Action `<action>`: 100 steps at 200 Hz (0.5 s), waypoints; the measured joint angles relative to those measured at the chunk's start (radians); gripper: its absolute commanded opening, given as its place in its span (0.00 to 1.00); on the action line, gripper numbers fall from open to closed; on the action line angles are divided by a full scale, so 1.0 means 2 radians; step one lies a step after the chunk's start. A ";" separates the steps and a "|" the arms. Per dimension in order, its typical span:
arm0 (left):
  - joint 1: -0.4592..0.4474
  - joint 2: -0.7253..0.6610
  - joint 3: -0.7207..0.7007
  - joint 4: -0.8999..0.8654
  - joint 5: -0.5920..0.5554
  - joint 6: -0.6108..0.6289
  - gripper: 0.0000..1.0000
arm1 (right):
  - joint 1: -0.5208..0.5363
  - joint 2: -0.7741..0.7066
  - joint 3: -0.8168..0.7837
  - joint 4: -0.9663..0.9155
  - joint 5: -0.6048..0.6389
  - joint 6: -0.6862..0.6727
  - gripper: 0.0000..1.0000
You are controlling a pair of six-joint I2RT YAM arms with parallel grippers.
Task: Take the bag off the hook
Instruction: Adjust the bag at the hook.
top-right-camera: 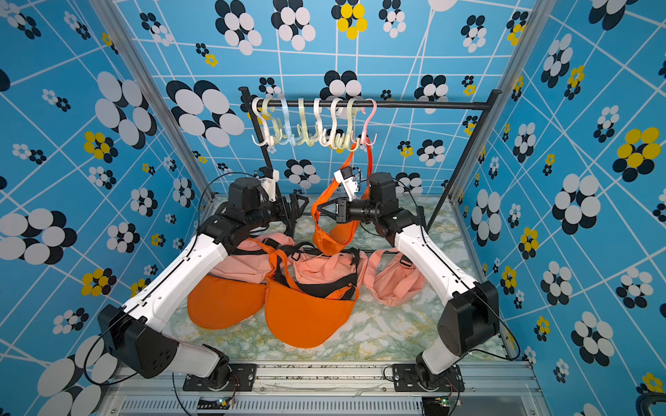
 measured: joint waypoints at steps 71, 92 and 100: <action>-0.008 0.139 0.089 0.043 0.101 -0.049 0.99 | -0.001 -0.109 -0.077 0.003 -0.119 0.066 0.00; -0.028 0.179 0.121 0.044 0.127 -0.055 0.99 | -0.001 -0.139 -0.083 -0.013 -0.129 0.064 0.00; -0.037 0.188 0.132 0.046 0.136 -0.058 0.99 | -0.001 -0.147 -0.084 -0.016 -0.132 0.063 0.00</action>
